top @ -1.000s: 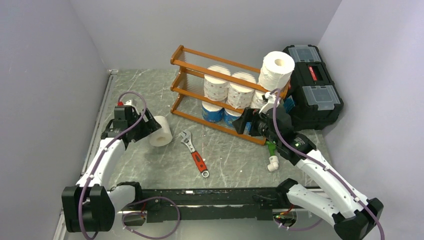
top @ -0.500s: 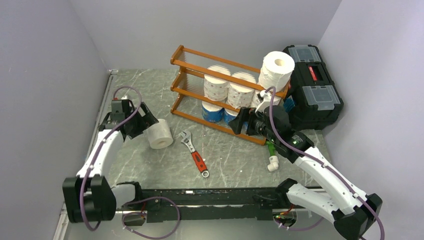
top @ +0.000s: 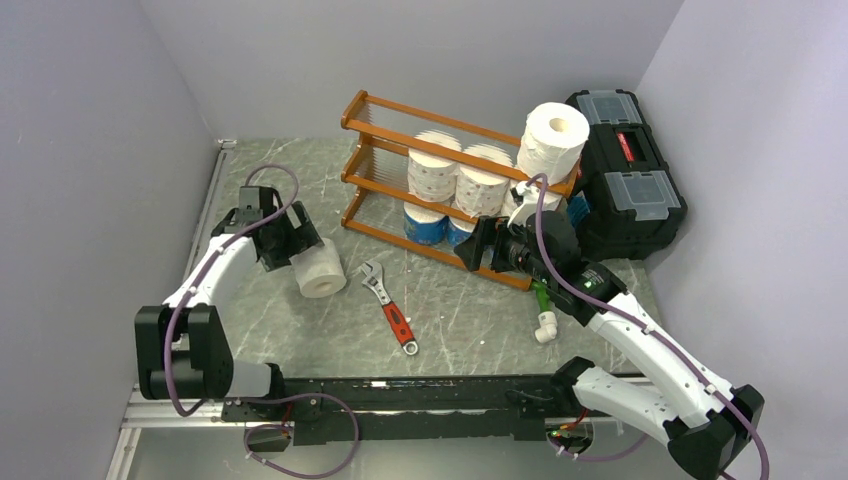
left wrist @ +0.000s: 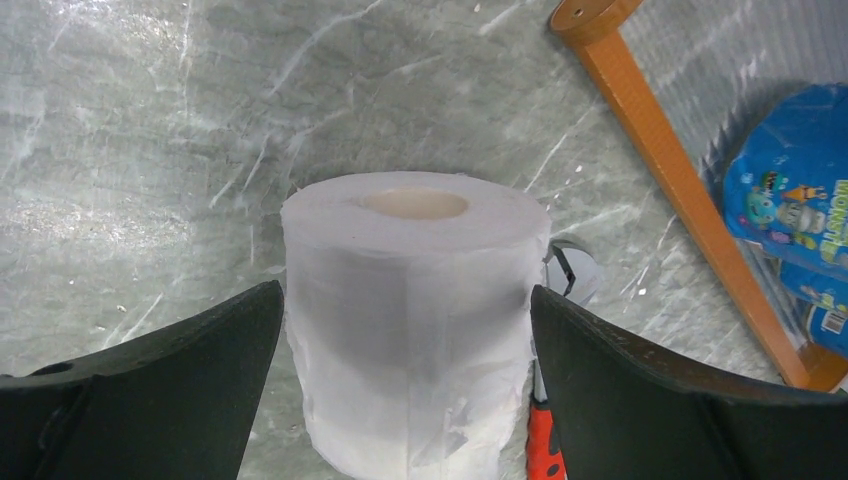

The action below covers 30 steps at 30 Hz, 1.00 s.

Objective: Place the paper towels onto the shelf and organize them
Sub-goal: Move the paper towel to the center of the board, then pick up the paper towel from the center of the board.

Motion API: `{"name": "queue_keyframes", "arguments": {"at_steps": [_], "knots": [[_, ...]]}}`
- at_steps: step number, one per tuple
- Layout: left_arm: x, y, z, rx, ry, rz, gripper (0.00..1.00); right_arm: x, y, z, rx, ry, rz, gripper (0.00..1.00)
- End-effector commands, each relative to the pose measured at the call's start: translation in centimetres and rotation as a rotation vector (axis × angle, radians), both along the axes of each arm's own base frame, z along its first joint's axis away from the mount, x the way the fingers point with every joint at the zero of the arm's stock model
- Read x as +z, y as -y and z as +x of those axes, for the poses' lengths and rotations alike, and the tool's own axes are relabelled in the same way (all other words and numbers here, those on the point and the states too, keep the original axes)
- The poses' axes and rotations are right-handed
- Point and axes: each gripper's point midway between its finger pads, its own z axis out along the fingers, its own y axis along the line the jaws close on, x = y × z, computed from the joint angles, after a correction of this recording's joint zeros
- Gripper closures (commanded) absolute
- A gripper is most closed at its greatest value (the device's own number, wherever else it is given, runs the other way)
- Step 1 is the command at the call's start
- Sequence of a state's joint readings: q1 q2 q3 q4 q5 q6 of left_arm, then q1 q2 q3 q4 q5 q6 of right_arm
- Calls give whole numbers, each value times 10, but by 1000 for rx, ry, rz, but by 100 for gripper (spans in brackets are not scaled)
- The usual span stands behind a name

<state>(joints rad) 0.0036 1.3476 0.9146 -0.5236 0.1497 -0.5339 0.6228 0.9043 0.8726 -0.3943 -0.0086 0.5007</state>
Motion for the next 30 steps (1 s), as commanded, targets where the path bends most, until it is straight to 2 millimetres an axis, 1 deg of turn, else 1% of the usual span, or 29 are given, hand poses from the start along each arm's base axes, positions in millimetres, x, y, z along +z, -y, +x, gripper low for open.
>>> {"name": "queue_keyframes", "arguments": {"at_steps": [1, 6, 7, 9, 12, 14, 15, 19, 23, 26, 30], "knots": [[-4, 3, 1, -45, -17, 36, 1, 18, -3, 6, 5, 63, 20, 7], [-16, 7, -2, -92, -70, 64, 1, 17, -3, 5, 6, 63, 20, 7], [-17, 7, -2, -99, -72, 70, 2, 17, -3, 5, 5, 62, 20, 7], [-17, 9, -2, -111, -72, 73, 9, 16, 1, 7, -18, 68, 14, 7], [-13, 12, 0, -119, -40, 64, 25, 15, 3, 7, -29, 68, 11, 7], [-5, 13, 1, -119, 3, 60, 36, 16, 5, 7, -34, 70, 9, 7], [-1, 13, 1, -122, 23, 57, 39, 17, 6, 7, -38, 72, 8, 7], [16, 17, 2, -135, 106, 43, 47, 19, 8, 8, -50, 82, 3, 7], [36, 23, 3, -141, 231, 10, 48, 19, 8, 7, -50, 82, 10, 7], [56, 29, 7, -148, 368, -12, 47, 18, 6, 7, -42, 79, 18, 7], [74, 39, 5, -153, 518, -17, 47, 18, 3, 7, -28, 84, 28, 7]]}}
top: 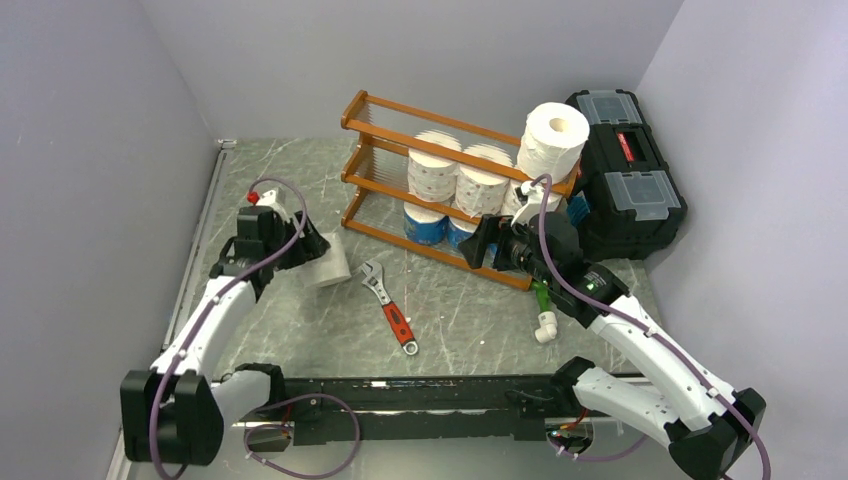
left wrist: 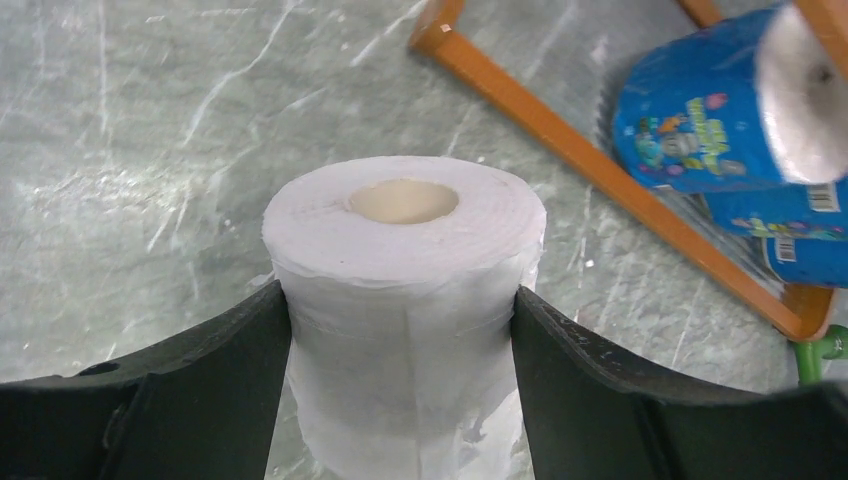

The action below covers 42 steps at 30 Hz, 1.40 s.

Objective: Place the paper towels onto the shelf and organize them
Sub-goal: Pick up the paper towel from the center of the board, then place the paper towel on the shelf.

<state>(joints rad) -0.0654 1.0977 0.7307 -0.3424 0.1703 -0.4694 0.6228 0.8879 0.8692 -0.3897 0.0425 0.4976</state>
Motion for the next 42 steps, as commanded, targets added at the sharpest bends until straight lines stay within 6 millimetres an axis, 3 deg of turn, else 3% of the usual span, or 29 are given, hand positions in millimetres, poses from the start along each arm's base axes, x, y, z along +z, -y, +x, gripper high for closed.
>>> {"name": "queue_keyframes", "arguments": {"at_steps": [1, 8, 16, 21, 28, 37, 42], "knots": [[53, 18, 18, -28, 303, -46, 47, 14, -6, 2, 22, 58, 37, 7], [132, 23, -8, -49, 736, -24, 46, 29, -8, -2, 51, 91, 52, 7], [217, 32, -43, -145, 1056, -25, 47, 54, -5, -10, 70, 145, 64, 7], [273, 45, -55, -210, 1209, -73, 48, 59, 22, -10, -60, 186, 80, 7], [328, 79, -46, -315, 1317, -124, 48, 76, 65, -23, -210, 274, 101, 7], [383, 154, -21, -471, 1433, -127, 47, 64, 102, -35, -353, 288, 97, 7], [396, 180, -3, -491, 1474, -174, 47, 53, 111, -38, -388, 260, 68, 7]]}}
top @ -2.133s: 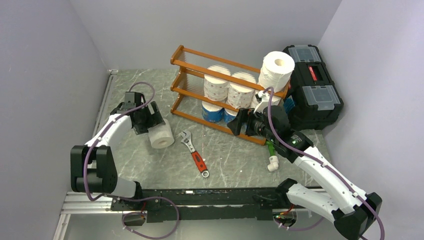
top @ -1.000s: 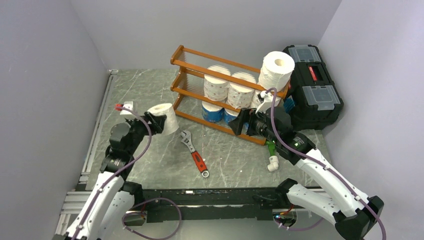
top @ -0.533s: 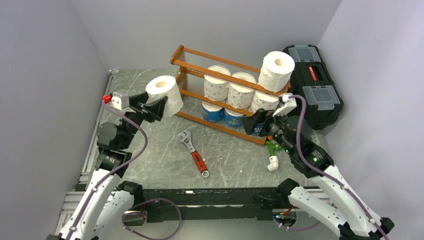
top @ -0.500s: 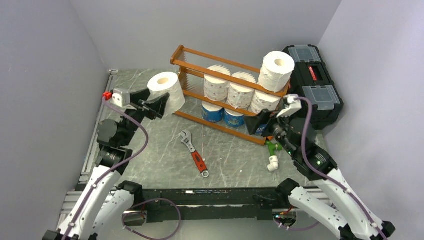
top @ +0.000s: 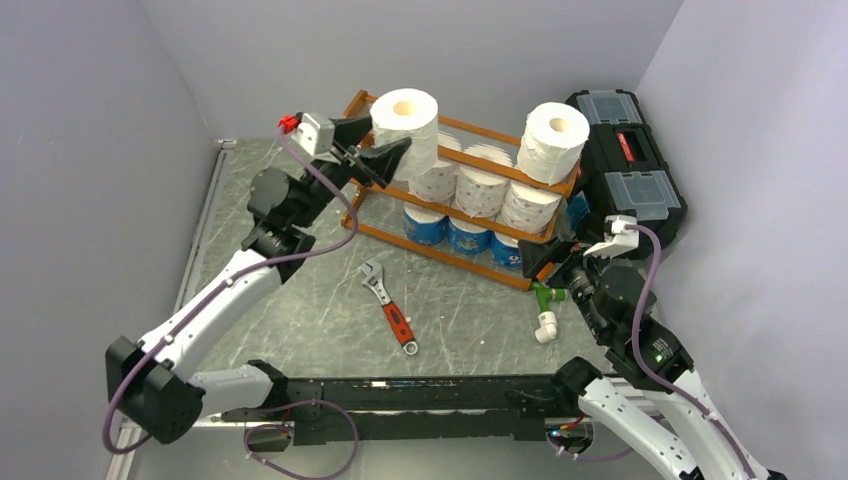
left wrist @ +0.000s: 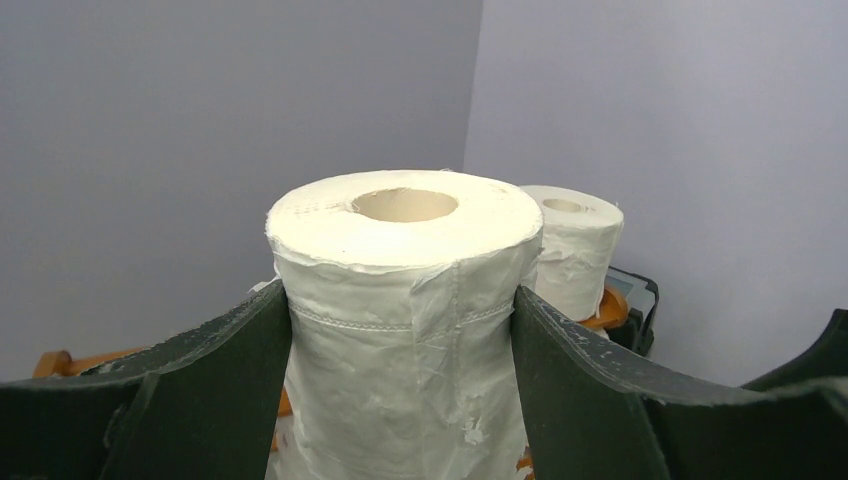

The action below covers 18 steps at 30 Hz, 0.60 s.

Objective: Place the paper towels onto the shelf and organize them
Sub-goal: Place the paper towel on the shelf.

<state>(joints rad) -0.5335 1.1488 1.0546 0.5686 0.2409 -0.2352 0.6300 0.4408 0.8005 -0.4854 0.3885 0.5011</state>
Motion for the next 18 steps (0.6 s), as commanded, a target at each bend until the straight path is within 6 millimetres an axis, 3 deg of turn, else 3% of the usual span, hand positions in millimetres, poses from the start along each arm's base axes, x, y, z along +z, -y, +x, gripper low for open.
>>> {"name": "queue_keyframes", "arguments": {"at_steps": [1, 10, 18], "knots": [[62, 7, -7, -21, 208, -90, 47, -11, 13, -3, -61, -31, -14, 7], [67, 50, 28, -93, 230, -116, 48, -36, 3, -15, 17, -68, 14, 7], [71, 77, 47, -134, 263, -139, 49, -40, 5, -28, 59, -65, 14, 7]]}}
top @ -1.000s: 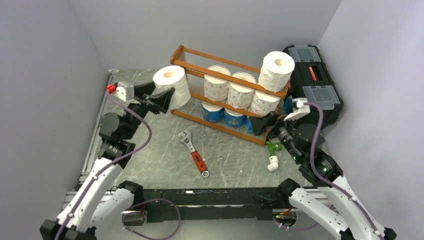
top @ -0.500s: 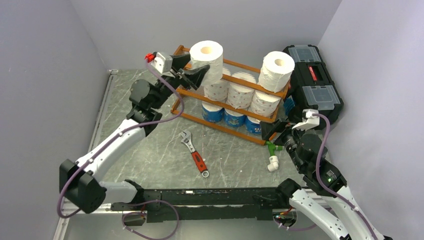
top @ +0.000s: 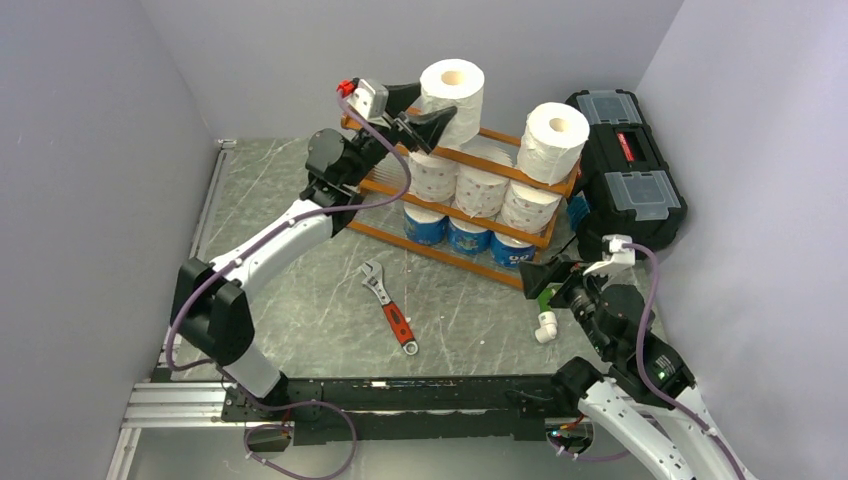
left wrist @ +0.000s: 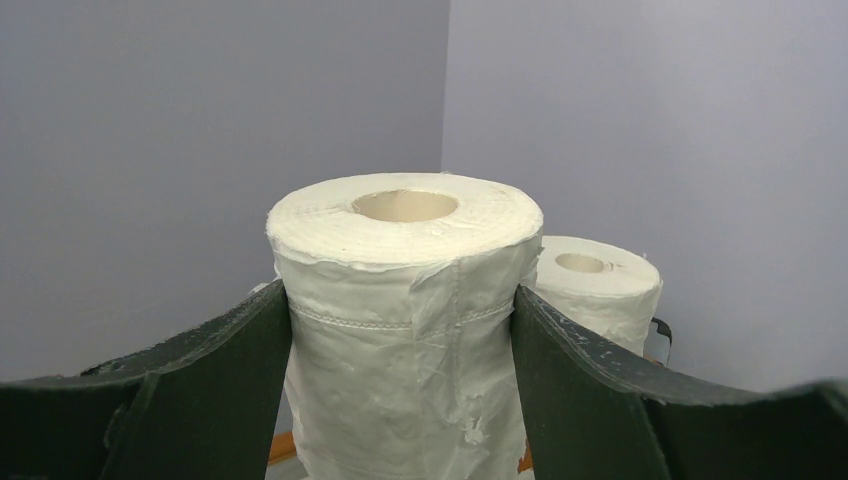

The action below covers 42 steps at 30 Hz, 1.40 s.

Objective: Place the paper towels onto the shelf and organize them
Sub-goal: Place the paper towel on the shelf.

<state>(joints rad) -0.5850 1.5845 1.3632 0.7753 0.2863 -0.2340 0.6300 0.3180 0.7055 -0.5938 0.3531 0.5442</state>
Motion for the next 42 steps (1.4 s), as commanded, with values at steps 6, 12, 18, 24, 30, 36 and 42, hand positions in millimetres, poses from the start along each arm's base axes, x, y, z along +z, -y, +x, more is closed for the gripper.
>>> {"name": "queue_keyframes", "arguments": {"at_steps": [6, 12, 18, 24, 30, 36, 42], "knots": [[54, 15, -7, -65, 196, -129, 50, 6, -2, -12, 49, 16, 31, 8], [47, 35, 11, -97, 193, -125, 51, 2, -7, -14, 73, 2, 30, 8], [30, 62, 13, -109, 199, -60, 51, 1, -6, -13, 68, 0, 24, 8], [11, 77, 17, -114, 177, -25, 51, 1, -6, -12, 66, 2, 23, 8], [-7, 87, 20, -113, 153, -6, 51, 1, -5, -13, 63, 7, 27, 8], [-19, 88, 22, -108, 130, -2, 51, 0, -5, -13, 61, 8, 28, 8], [-29, 85, 18, -109, 114, -4, 51, -1, -6, -11, 63, 4, 24, 8]]}}
